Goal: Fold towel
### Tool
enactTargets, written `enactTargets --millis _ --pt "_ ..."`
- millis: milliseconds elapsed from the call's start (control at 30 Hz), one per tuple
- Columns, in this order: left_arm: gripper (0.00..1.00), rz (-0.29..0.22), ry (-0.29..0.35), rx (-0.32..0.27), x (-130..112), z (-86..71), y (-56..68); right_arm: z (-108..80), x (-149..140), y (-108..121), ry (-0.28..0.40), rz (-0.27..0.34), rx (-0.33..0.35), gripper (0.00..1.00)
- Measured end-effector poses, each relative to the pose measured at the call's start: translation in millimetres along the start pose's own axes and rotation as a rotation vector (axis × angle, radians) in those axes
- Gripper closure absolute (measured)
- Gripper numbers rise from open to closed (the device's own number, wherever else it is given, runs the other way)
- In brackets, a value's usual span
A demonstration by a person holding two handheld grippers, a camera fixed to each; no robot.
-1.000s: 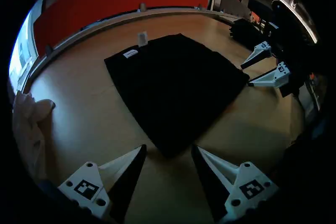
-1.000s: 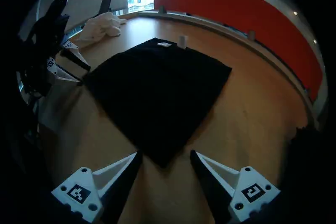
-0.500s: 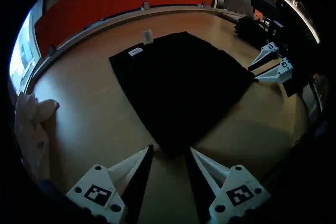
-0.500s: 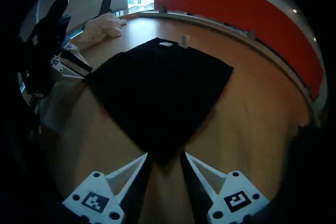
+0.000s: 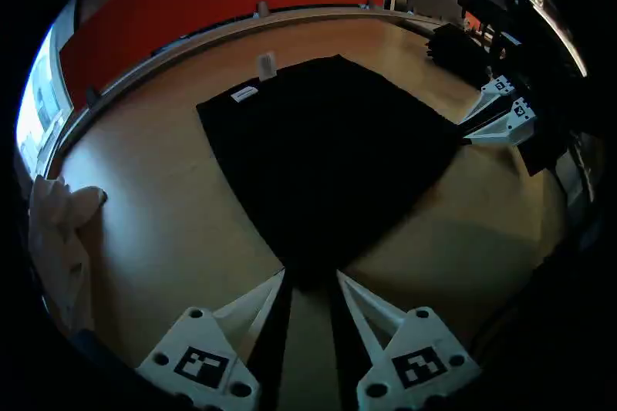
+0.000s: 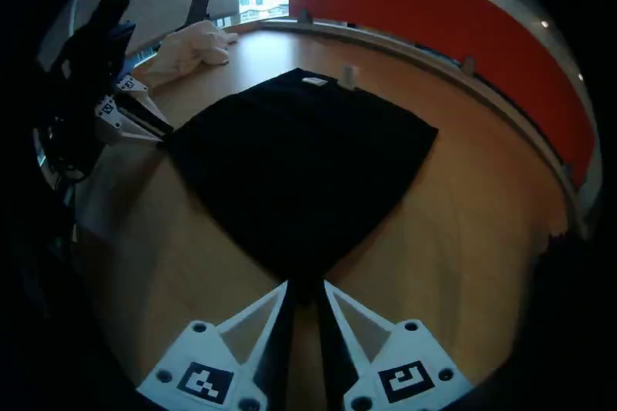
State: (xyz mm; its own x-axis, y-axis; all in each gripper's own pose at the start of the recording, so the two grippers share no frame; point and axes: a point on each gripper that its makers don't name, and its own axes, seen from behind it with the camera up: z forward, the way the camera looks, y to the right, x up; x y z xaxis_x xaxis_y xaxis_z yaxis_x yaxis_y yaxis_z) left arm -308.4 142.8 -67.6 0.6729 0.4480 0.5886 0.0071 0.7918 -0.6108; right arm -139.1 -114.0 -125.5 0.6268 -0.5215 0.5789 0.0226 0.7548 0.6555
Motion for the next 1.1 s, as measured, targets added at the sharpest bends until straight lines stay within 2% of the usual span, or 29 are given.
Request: enactTargets --millis 200,400,700,1100 --pt "0.85 -0.015 -0.009 0.005 -0.3 -1.2 1.0 -2.8 1.6 -0.1 0.001 0.012 -0.008 0.85" --pt "0.85 -0.037 -0.007 0.004 2.0 -5.9 1.9 -11.1 7.6 0.5 0.023 0.026 -0.01 0.85" --pt "0.86 -0.084 0.017 -0.001 16.8 -38.0 9.2 -40.3 21.5 -3.5 0.053 0.019 -0.008 0.85" --pt "0.86 -0.102 0.019 -0.012 33.2 -83.9 27.1 -89.0 43.3 -9.9 0.083 -0.01 -0.021 0.85"
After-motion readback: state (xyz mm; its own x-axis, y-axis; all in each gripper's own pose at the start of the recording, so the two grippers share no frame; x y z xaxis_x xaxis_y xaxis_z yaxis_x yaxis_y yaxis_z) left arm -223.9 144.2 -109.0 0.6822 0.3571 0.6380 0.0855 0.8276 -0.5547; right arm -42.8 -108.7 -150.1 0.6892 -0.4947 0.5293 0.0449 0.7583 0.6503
